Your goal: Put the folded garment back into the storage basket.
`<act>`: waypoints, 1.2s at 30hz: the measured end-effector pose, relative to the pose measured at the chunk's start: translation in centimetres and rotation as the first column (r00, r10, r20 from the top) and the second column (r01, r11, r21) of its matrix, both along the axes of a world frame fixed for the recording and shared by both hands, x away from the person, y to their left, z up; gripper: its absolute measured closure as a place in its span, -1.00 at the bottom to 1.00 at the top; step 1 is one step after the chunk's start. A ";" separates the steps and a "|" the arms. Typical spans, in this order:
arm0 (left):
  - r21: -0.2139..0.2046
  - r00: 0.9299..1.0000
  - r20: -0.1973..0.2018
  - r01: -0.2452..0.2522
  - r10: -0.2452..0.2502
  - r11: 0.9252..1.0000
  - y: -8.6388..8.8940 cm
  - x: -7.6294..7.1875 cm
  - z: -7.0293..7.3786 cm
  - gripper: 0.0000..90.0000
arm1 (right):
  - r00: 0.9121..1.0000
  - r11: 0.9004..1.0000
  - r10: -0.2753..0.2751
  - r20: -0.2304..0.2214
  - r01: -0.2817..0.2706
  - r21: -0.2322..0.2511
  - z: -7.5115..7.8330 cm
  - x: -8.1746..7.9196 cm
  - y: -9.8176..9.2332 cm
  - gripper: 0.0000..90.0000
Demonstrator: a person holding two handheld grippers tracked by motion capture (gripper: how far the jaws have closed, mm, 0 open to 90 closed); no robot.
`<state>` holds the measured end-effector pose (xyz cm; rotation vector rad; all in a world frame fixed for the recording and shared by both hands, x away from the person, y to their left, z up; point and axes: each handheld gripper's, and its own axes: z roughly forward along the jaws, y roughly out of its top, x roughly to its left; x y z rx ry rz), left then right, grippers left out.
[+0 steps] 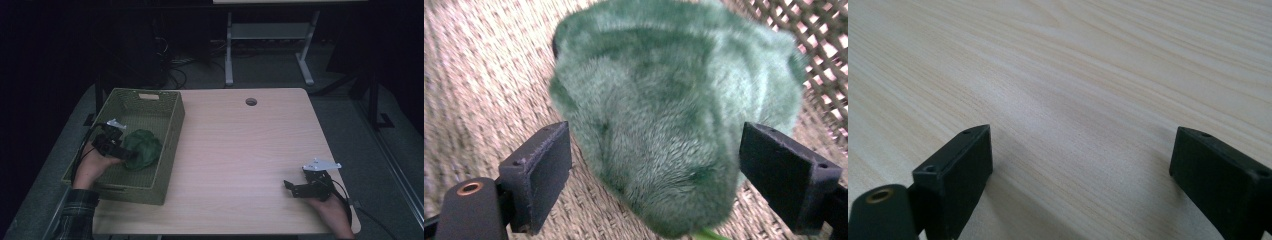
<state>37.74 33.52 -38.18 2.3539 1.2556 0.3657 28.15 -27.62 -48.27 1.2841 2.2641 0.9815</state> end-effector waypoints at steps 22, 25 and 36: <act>-0.110 0.988 0.116 0.116 -0.103 0.987 -5.9 -1.2 5.7 -0.68 | 1.000 1.000 0.000 0.000 0.000 0.000 0.0 0.0 0.0 -0.79; -0.115 0.984 0.126 0.143 -0.129 0.983 -7.0 -1.4 6.0 -0.68 | 1.000 1.000 0.000 0.000 0.000 -0.001 0.0 0.0 0.0 -0.79; -0.154 0.960 0.142 0.263 -0.242 0.952 -13.0 -2.2 5.7 -0.68 | 1.000 1.000 0.002 0.001 -0.002 -0.001 0.0 0.0 0.0 -0.79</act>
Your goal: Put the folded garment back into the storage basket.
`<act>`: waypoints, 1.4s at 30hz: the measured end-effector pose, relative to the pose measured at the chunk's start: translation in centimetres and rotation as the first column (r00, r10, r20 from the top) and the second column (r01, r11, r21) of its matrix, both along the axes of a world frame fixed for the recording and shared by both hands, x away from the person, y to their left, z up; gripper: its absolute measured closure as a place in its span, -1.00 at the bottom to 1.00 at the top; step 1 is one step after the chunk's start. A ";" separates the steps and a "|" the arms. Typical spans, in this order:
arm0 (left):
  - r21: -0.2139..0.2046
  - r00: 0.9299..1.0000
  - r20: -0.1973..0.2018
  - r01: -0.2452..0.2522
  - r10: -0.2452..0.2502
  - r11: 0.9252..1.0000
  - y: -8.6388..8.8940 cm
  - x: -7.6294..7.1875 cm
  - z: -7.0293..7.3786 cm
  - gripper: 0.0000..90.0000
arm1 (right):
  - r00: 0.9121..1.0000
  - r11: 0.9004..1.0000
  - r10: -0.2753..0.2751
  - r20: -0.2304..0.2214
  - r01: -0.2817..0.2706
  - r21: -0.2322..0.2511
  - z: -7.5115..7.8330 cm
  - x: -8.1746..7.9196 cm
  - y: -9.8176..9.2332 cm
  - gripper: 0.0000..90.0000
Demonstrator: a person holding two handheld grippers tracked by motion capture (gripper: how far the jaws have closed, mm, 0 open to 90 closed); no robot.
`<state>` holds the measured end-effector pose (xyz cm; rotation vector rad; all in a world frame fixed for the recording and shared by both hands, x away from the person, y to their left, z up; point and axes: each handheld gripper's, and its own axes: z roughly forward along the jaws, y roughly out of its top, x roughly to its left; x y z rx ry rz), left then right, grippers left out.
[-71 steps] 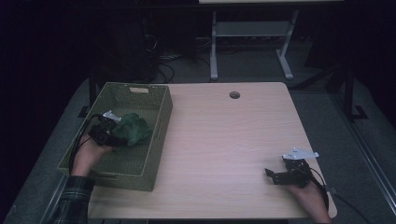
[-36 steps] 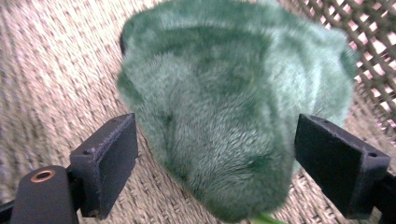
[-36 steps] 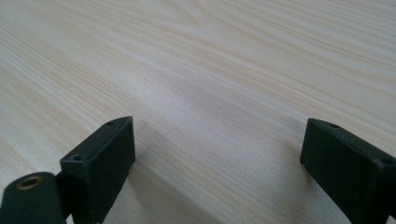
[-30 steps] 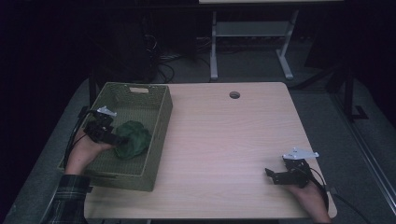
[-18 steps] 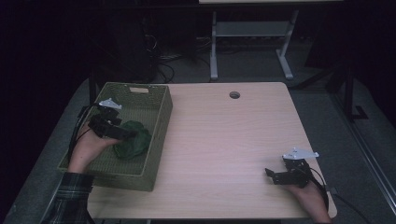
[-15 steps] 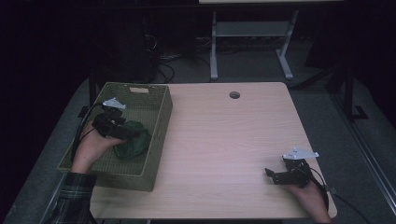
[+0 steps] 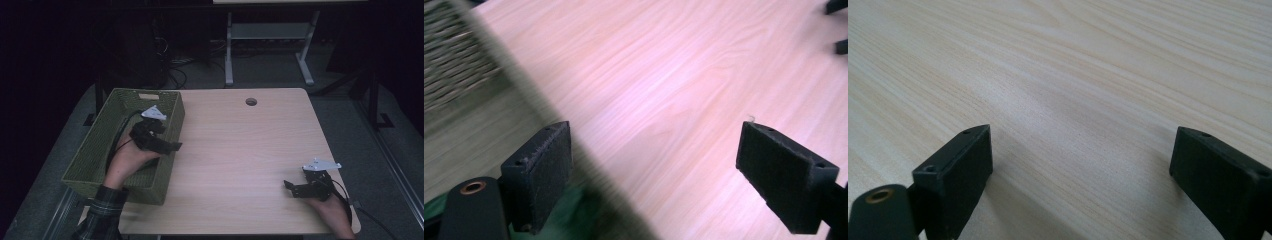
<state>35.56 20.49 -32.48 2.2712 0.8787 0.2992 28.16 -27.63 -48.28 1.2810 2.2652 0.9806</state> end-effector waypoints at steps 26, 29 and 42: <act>-0.034 0.989 0.036 0.145 -0.143 0.989 -11.1 -2.1 -9.3 -0.68 | 1.000 1.000 0.000 -0.001 0.000 0.000 0.0 0.0 0.0 -0.79; -0.029 0.989 0.060 0.134 -0.132 0.991 -11.1 -2.2 -10.6 -0.69 | 1.000 1.000 0.000 -0.001 0.000 0.000 0.0 0.0 0.0 -0.79; -0.001 0.994 0.063 0.088 -0.088 0.996 -10.8 -2.4 -14.6 -0.69 | 1.000 1.000 -0.001 -0.001 0.001 -0.001 0.0 0.0 0.0 -0.79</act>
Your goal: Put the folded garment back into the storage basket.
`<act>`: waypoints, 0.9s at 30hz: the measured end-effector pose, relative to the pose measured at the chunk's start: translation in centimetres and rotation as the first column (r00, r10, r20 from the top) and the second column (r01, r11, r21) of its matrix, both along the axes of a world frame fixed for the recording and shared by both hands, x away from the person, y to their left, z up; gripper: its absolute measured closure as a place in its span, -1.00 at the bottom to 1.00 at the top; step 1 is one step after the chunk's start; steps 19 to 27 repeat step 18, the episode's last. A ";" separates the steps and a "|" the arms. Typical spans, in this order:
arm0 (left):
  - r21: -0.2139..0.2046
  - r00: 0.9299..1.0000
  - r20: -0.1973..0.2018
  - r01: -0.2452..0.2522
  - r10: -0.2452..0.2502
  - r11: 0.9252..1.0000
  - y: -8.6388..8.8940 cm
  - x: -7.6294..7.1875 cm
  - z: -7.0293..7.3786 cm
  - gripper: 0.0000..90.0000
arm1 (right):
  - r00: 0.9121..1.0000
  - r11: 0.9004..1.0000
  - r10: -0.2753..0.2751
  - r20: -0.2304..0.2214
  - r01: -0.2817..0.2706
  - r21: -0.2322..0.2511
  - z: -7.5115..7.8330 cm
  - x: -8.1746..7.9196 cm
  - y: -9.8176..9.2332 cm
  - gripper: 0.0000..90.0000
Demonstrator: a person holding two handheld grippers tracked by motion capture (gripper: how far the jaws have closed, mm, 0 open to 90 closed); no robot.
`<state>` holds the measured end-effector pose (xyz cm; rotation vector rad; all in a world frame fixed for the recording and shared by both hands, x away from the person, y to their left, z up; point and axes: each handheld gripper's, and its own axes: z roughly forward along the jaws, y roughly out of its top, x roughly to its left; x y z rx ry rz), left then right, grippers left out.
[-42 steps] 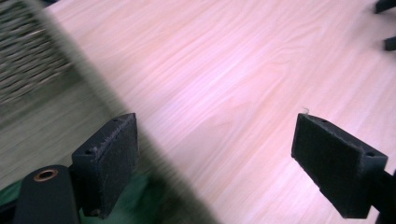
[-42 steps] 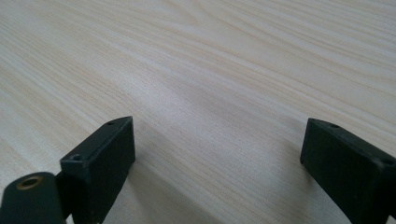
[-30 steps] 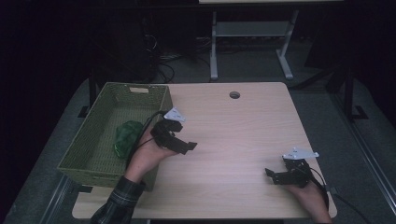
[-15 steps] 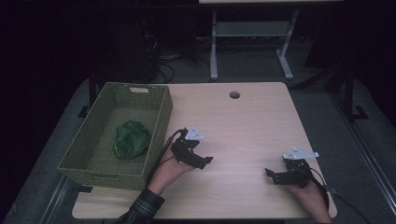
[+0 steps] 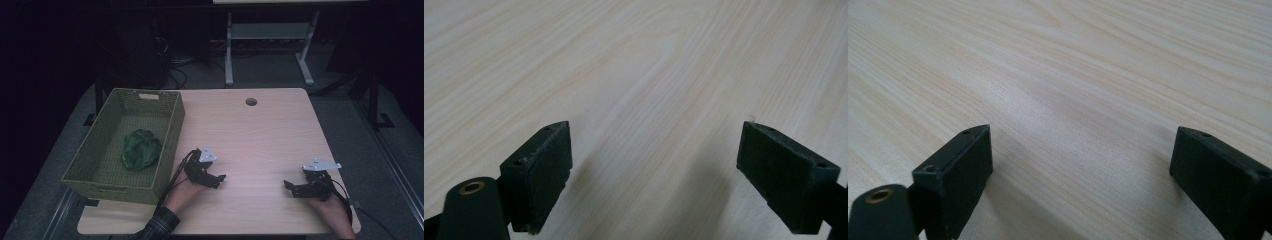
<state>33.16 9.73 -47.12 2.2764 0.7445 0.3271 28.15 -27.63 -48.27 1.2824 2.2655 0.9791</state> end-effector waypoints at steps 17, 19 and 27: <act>-0.036 1.000 0.004 -0.006 0.006 0.999 0.3 0.0 -0.7 -0.72 | 1.000 1.000 -0.001 0.000 0.001 0.001 0.0 0.0 0.0 -0.79; -0.036 1.000 0.004 -0.006 0.006 0.999 0.3 0.0 -0.7 -0.72 | 1.000 1.000 -0.001 0.000 0.001 0.001 0.0 0.0 0.0 -0.79; -0.036 1.000 0.004 -0.006 0.006 0.999 0.3 0.0 -0.7 -0.72 | 1.000 1.000 -0.001 0.000 0.001 0.001 0.0 0.0 0.0 -0.79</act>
